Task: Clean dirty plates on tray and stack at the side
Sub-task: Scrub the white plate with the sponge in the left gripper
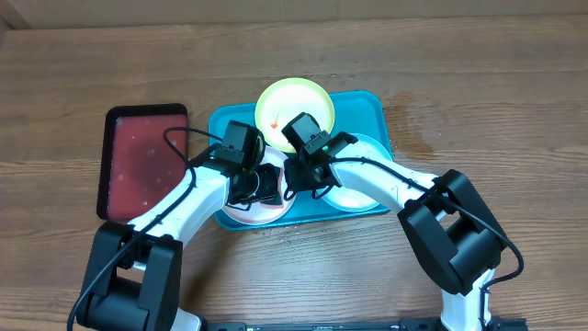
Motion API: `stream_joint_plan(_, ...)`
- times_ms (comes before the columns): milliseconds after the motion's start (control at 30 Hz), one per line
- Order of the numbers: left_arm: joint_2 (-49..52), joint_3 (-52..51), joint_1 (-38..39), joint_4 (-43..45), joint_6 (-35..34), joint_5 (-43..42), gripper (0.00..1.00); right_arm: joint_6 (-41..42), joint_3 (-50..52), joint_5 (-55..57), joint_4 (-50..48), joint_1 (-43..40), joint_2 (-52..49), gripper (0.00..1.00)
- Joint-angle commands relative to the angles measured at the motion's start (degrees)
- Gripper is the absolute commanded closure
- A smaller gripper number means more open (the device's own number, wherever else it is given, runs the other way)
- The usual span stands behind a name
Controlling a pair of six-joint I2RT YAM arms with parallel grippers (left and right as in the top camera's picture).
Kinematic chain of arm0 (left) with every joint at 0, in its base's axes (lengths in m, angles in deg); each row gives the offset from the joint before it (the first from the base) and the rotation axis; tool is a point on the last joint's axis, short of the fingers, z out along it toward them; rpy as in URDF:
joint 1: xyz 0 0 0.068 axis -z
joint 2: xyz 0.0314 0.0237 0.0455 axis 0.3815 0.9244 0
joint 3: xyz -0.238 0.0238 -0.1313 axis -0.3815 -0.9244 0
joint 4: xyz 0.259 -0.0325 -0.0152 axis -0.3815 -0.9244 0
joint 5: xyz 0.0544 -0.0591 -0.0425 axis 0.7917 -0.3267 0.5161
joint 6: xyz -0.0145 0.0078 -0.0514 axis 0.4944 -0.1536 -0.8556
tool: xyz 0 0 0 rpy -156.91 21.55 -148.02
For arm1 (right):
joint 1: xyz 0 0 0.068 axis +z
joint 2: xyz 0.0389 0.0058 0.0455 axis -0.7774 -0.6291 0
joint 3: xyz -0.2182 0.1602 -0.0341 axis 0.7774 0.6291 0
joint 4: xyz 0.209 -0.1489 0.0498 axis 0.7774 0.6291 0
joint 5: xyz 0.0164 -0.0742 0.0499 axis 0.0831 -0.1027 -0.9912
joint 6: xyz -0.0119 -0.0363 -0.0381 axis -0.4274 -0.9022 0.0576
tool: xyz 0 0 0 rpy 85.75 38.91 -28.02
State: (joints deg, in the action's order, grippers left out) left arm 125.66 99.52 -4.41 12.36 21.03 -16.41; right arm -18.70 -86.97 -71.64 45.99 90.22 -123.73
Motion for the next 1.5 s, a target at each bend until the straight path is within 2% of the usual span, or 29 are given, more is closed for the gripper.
stream_joint_plan(0,0.5,-0.57,0.0,-0.42,0.94,5.09,0.77,0.07,0.68,-0.22,0.0,0.11,-0.52,0.75)
stream_joint_plan(133,0.5,-0.59,0.0,-0.83,0.94,8.5,0.81,0.07,0.68,-0.22,0.02,0.11,-0.52,0.75)
stream_joint_plan(167,0.5,-0.59,0.0,-0.83,0.96,8.41,0.78,0.09,0.68,-0.22,0.02,0.11,-0.52,0.75)
stream_joint_plan(333,0.5,-0.59,0.02,-0.13,0.92,4.83,0.51,0.09,0.68,-0.22,-0.04,0.11,-0.52,0.75)
stream_joint_plan(400,0.5,-0.59,0.02,0.35,0.92,3.45,0.49,0.07,0.68,-0.22,-0.07,0.11,-0.52,0.75)
stream_joint_plan(467,0.5,-0.59,0.02,0.59,0.92,3.43,0.52,0.07,0.68,-0.22,-0.04,0.11,-0.52,0.75)
stream_joint_plan(567,0.5,-0.59,0.02,1.09,0.92,3.43,0.64,0.07,0.68,-0.22,0.0,0.11,-0.52,0.75)
stream_joint_plan(733,0.5,-0.59,0.0,1.53,0.98,4.15,0.69,0.07,0.68,-0.22,0.02,0.11,-0.52,0.75)
stream_joint_plan(800,0.5,-0.59,0.0,1.25,1.03,5.01,0.78,0.07,0.68,-0.22,0.02,0.11,-0.52,0.75)
stream_joint_plan(933,0.5,-0.68,0.0,0.44,2.99,5.4,0.89,0.07,0.68,-0.22,0.09,0.11,-0.52,0.75)
stream_joint_plan(1067,0.5,-0.68,-0.04,-2.1,4.17,11.78,0.95,0.07,0.68,-0.22,0.28,0.11,-0.52,0.75)
stream_joint_plan(1267,0.48,-0.55,-0.11,-6.45,4.17,26.51,0.96,0.07,0.68,-0.22,0.28,0.11,-0.52,0.75)
stream_joint_plan(1467,0.46,1.97,-0.11,-9.66,4.17,33.64,0.96,0.07,0.68,-0.07,0.22,0.11,-0.52,0.74)
